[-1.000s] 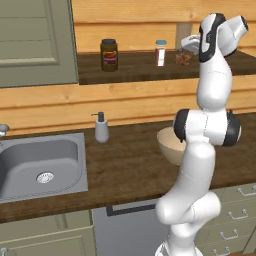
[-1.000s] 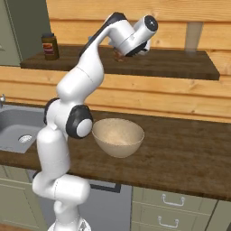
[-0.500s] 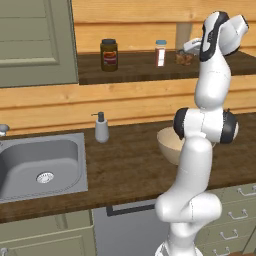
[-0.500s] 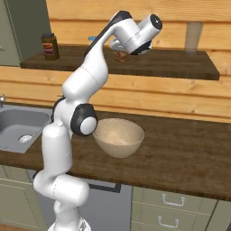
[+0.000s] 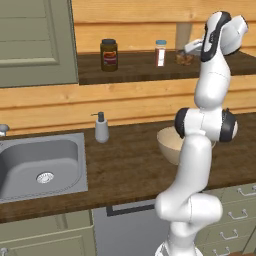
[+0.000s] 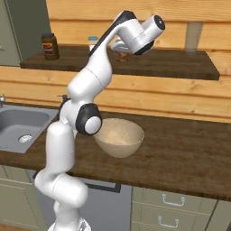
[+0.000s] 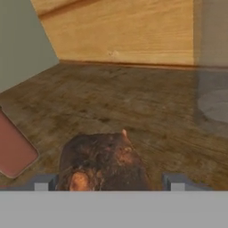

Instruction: Open the cabinet, pick up the bread from the cabinet and place it in the basket. Then move the basket to the dining counter.

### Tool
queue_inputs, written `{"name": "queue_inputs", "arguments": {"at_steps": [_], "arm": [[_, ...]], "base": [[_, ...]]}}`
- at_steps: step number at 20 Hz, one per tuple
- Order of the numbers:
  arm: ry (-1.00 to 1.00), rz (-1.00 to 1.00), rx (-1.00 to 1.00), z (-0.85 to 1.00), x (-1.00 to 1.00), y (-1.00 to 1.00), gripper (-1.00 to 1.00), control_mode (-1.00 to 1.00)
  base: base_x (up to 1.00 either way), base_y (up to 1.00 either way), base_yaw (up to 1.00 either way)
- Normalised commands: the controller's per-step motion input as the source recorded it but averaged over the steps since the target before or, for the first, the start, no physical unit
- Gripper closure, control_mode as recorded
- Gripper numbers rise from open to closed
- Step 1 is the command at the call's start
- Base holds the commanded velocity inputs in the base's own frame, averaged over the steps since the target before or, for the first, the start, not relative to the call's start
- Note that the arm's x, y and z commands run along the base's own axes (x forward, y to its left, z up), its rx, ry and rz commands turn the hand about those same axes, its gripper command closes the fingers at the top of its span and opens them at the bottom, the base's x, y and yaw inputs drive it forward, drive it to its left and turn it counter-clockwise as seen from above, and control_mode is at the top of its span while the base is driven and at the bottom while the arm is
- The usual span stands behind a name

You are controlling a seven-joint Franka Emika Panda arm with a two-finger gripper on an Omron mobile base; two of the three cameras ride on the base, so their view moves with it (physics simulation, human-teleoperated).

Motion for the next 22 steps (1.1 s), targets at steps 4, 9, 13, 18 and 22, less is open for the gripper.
{"name": "queue_inputs", "arguments": {"at_steps": [4, 9, 13, 18, 22], "arm": [[-0.04, 0.07, 0.00, -0.20, -0.16, 0.00, 1.00, -1.00], [-0.14, 0.01, 0.00, -0.13, -0.26, 0.01, 1.00, -1.00], [-0.17, 0.00, 0.01, -0.02, -0.84, 0.00, 1.00, -1.00], [-0.25, 0.00, 0.05, 0.00, -1.00, 0.17, 1.00, -1.00], [-0.24, -0.01, 0.00, -0.27, -1.00, 0.48, 1.00, -1.00]], "base": [[0.00, 0.00, 0.00], [0.00, 0.00, 0.00], [0.00, 0.00, 0.00], [0.00, 0.00, 0.00], [0.00, 0.00, 0.00]]}}
